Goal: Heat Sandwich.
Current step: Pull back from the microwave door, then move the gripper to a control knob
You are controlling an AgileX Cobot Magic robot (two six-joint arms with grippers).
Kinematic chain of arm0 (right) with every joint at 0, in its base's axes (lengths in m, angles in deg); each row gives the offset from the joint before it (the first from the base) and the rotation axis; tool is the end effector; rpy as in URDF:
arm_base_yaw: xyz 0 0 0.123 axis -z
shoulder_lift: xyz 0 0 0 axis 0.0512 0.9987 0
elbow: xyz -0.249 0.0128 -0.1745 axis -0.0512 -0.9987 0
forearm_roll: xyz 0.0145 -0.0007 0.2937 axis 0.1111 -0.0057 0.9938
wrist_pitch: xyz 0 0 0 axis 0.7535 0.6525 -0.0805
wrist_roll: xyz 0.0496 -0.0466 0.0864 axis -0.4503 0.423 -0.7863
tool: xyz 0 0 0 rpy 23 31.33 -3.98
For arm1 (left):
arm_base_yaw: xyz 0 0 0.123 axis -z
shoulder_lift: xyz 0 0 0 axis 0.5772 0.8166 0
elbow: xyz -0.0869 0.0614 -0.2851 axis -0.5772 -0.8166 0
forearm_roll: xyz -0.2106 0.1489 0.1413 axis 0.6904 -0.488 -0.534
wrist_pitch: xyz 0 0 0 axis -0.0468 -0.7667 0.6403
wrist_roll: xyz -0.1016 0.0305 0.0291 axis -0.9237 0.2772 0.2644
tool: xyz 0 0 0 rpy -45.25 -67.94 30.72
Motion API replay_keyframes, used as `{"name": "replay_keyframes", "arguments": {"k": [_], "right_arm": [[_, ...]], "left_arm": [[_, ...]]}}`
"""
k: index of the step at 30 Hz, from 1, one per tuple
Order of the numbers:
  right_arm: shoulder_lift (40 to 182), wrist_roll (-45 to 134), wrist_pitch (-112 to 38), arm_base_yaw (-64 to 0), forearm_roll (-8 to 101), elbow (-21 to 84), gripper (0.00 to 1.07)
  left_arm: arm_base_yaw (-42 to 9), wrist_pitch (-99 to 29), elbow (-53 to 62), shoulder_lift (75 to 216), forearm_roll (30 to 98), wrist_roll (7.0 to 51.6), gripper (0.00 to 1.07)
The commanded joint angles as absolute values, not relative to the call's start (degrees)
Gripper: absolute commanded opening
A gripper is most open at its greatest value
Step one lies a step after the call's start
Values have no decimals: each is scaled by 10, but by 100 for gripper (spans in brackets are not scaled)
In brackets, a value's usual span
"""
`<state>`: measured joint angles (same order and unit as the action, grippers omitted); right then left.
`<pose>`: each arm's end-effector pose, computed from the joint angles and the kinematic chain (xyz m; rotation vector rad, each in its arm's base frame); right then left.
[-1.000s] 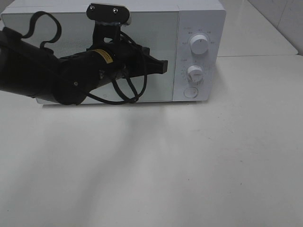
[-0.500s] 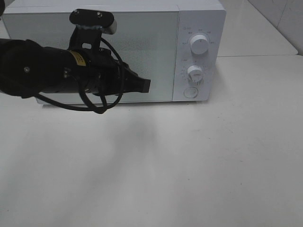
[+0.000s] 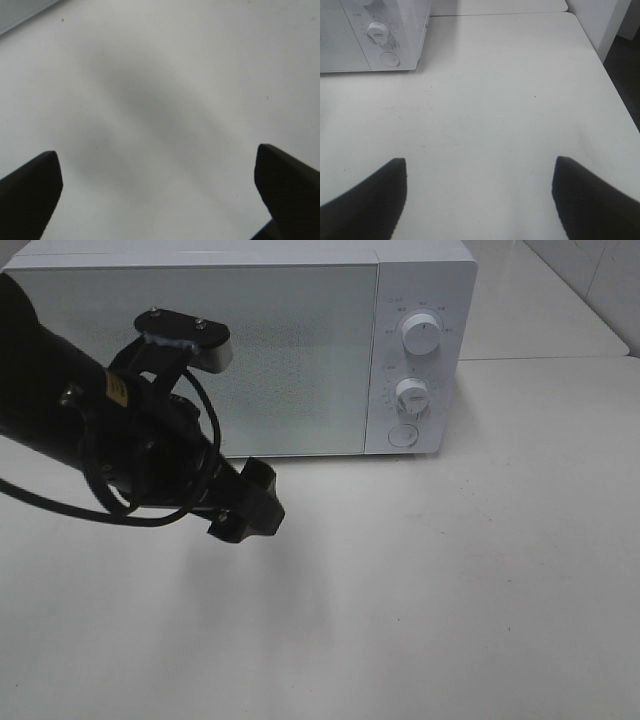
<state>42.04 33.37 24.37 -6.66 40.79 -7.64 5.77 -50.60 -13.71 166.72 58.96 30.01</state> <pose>0.0320 -0.0069 0.2950 0.0553 1.9843 0.0040 0.2595 -0.2369 0.1876 0.8614 2.5032 -0.3747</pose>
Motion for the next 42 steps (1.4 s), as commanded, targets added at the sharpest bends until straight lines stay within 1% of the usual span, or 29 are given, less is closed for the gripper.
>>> {"name": "replay_keyframes", "arguments": {"k": [1, 3, 5, 7, 9, 10, 13, 16, 17, 18, 21, 22, 23, 26, 27, 28, 29, 31, 32, 33, 36, 37, 42], "right_arm": [[405, 329, 236, -65, 409, -76, 75], [405, 329, 236, -65, 409, -76, 75], [405, 329, 236, -65, 409, -76, 75], [405, 329, 236, -65, 409, -76, 75], [405, 329, 236, -65, 409, -76, 75], [405, 329, 236, -65, 409, -76, 75], [405, 329, 236, -65, 409, -76, 75], [405, 329, 236, -65, 409, -76, 75], [405, 329, 236, -65, 409, -76, 75], [405, 329, 236, -65, 409, -76, 75], [405, 329, 236, -65, 409, -76, 75], [405, 329, 236, -65, 409, -76, 75], [405, 329, 236, -65, 409, -76, 75], [405, 329, 236, -65, 409, -76, 75], [405, 329, 236, -65, 409, -76, 75], [405, 329, 236, -65, 409, -76, 75], [405, 329, 236, -65, 409, -76, 75], [405, 329, 236, -65, 409, -76, 75], [405, 329, 236, -65, 409, -76, 75], [405, 329, 236, -65, 409, -76, 75], [405, 329, 236, -65, 409, -76, 75], [405, 329, 236, -65, 409, -76, 75], [405, 329, 236, -65, 409, -76, 75]], "left_arm": [[59, -566, -137, 1651, 574, 279, 98], [59, -581, -137, 1647, 567, 271, 98], [59, -621, -137, 1636, 541, 240, 98], [59, -632, -137, 1634, 535, 232, 98], [59, -662, -137, 1621, 517, 207, 98], [57, -670, -137, 1619, 512, 202, 98], [46, -685, -137, 1612, 514, 199, 98], [5, -713, -137, 1593, 521, 206, 98], [5, -713, -137, 1593, 521, 206, 98], [-27, -729, -137, 1580, 532, 220, 98], [-79, -755, -137, 1559, 543, 246, 98], [-79, -755, -137, 1559, 543, 246, 98], [-112, -769, -137, 1544, 547, 255, 98], [-166, -789, -137, 1518, 552, 270, 98], [-203, -805, -137, 1499, 552, 274, 98], [-203, -805, -137, 1499, 552, 274, 98], [-217, -811, -137, 1492, 552, 275, 98], [-249, -827, -137, 1476, 552, 278, 98], [-280, -845, -137, 1460, 552, 285, 98], [-280, -845, -137, 1460, 552, 285, 98], [-322, -867, -138, 1436, 552, 293, 98], [-346, -878, -138, 1419, 552, 293, 98], [-366, -892, -146, 1376, 552, 293, 98]]}}
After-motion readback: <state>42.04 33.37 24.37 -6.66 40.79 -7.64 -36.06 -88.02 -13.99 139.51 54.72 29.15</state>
